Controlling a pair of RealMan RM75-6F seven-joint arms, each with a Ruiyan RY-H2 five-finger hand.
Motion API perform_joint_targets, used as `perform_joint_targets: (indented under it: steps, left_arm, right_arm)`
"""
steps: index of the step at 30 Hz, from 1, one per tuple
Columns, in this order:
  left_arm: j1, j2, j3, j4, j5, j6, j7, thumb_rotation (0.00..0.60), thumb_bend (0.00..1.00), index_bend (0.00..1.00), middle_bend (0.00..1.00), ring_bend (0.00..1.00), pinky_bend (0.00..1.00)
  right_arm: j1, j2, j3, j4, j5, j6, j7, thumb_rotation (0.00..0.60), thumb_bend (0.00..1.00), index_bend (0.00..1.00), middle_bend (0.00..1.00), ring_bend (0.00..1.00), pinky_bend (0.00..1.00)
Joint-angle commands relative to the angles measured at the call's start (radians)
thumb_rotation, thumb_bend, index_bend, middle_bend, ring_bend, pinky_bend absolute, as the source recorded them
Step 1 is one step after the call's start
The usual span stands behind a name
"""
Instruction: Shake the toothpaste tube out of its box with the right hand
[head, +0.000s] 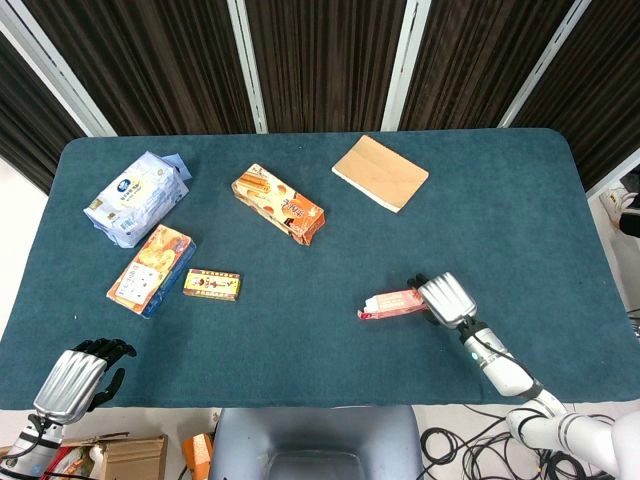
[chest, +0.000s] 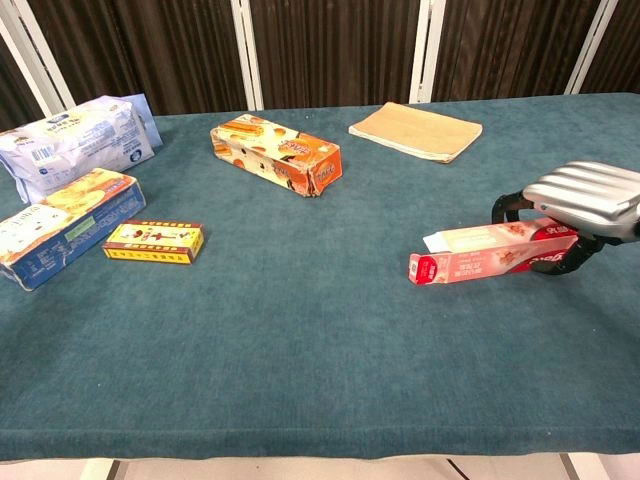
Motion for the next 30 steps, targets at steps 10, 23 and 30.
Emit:
perform_joint_targets:
  steps: [10,23,30]
  left_arm:
    - [0.000,0.001,0.000,0.001,0.000,0.000,-0.003,0.600,0.52,0.42,0.42,0.39,0.48]
    - [0.000,0.002,0.001,-0.001,0.002,0.000,-0.003,0.600,0.52,0.42,0.42,0.39,0.48]
    - [0.001,0.002,0.000,-0.003,-0.002,-0.002,0.001,0.600,0.52,0.42,0.42,0.39,0.48]
  right_arm:
    - [-0.001,0.005,-0.001,-0.003,-0.002,-0.001,-0.003,0.600,0.19,0.37,0.38,0.83,0.76]
    - [-0.011,-0.007,-0.007,0.040,-0.001,0.004,-0.065,0.600,0.24,0.67,0.54,0.83,0.76]
    - [-0.012,0.053,0.014,-0.024,-0.027,0.075,-0.083,0.600,0.25,0.67,0.54,0.83,0.76]
